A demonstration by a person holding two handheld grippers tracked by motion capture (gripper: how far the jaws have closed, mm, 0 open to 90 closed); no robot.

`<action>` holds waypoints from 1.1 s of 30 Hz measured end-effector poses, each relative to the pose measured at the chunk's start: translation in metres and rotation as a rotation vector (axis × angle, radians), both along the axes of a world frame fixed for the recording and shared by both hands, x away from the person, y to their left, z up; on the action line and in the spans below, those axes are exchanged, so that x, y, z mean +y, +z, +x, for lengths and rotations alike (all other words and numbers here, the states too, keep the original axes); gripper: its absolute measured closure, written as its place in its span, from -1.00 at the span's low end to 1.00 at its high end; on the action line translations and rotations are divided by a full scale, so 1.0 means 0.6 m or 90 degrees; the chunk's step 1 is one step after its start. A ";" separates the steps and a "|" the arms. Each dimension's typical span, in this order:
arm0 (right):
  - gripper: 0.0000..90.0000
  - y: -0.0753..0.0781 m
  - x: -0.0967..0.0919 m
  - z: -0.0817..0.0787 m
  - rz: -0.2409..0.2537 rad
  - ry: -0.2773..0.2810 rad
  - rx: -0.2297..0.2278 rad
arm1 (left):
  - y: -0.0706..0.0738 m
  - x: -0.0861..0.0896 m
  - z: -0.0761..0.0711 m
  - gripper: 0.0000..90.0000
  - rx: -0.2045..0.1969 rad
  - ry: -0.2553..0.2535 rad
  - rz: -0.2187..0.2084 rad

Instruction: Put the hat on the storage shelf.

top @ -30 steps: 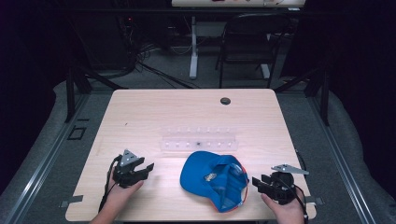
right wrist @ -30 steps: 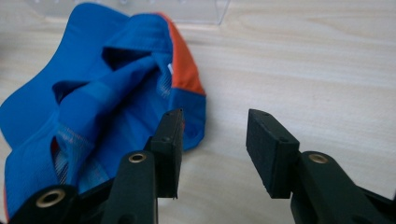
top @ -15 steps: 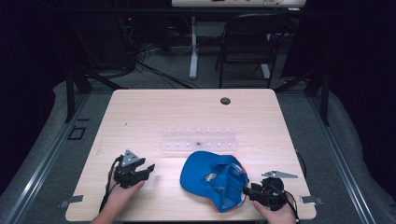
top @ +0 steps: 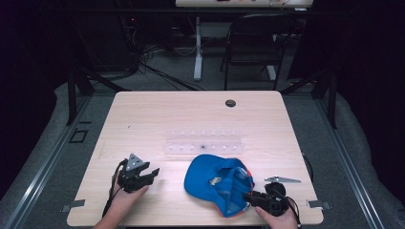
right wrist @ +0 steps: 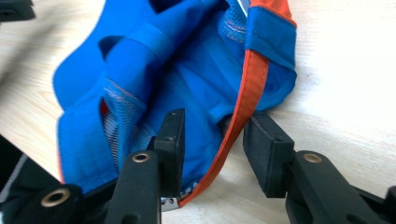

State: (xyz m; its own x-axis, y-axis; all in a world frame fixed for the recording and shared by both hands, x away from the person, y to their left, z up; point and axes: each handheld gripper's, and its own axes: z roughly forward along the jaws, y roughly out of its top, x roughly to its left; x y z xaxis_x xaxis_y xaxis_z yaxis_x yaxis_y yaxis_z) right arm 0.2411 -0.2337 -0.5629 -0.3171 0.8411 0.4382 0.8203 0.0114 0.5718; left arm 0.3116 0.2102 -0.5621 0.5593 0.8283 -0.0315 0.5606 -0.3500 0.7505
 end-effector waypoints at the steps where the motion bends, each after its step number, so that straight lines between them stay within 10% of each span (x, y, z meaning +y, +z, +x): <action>1: 0.34 0.000 0.000 0.000 0.000 0.000 0.000 | 0.000 0.000 0.000 0.13 0.000 0.000 0.000; 33: 0.61 0.033 -0.011 0.013 0.083 0.022 0.009 | 0.000 0.000 0.000 0.16 -0.005 0.000 0.005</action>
